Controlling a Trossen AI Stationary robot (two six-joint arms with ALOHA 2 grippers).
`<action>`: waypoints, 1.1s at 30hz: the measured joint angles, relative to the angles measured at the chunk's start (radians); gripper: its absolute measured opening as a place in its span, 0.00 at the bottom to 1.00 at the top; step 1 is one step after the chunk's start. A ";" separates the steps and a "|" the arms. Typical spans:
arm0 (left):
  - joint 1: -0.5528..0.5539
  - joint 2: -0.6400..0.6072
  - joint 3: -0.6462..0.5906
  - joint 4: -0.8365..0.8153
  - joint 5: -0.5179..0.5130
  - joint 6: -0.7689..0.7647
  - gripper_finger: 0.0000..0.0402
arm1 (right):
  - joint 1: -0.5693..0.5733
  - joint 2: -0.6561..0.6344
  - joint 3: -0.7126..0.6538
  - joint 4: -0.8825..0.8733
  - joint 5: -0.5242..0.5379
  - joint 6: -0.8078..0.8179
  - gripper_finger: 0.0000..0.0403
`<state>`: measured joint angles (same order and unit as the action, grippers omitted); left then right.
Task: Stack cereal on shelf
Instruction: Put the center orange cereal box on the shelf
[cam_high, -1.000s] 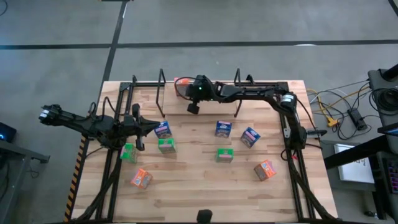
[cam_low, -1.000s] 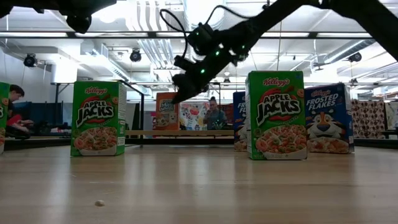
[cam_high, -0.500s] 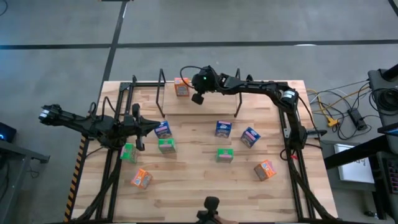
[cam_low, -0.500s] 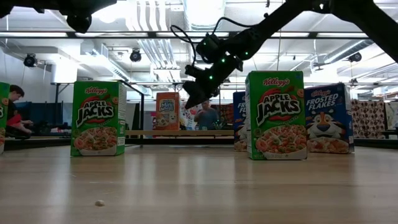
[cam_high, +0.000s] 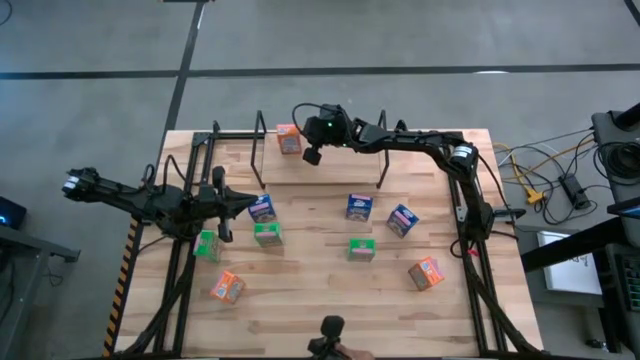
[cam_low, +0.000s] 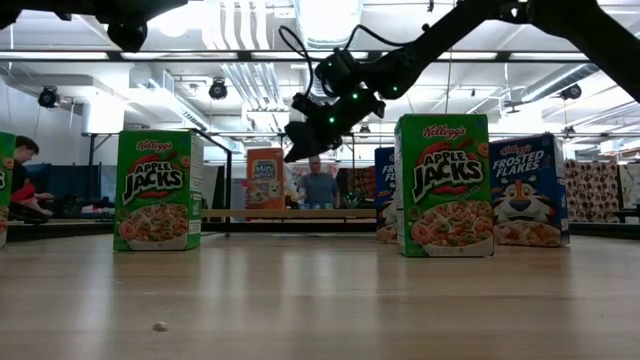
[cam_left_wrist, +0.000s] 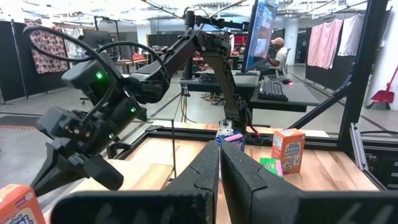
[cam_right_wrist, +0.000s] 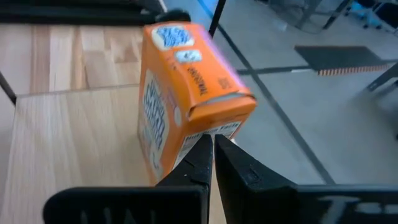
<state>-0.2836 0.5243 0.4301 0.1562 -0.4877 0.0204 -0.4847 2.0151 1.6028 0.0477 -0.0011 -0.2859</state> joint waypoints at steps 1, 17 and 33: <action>0.000 0.000 0.000 0.000 0.000 0.000 0.00 | 0.000 0.000 0.000 0.003 -0.004 0.000 0.02; 0.000 0.001 0.000 0.000 0.000 -0.013 0.00 | 0.010 -0.127 -0.001 -0.219 -0.118 -0.034 0.02; 0.000 0.006 0.000 0.000 0.001 -0.023 0.00 | 0.013 -0.391 -0.021 -0.518 -0.313 -0.082 0.02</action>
<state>-0.2840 0.5301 0.4301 0.1558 -0.4869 -0.0021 -0.4720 1.6244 1.5821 -0.4703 -0.3138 -0.3679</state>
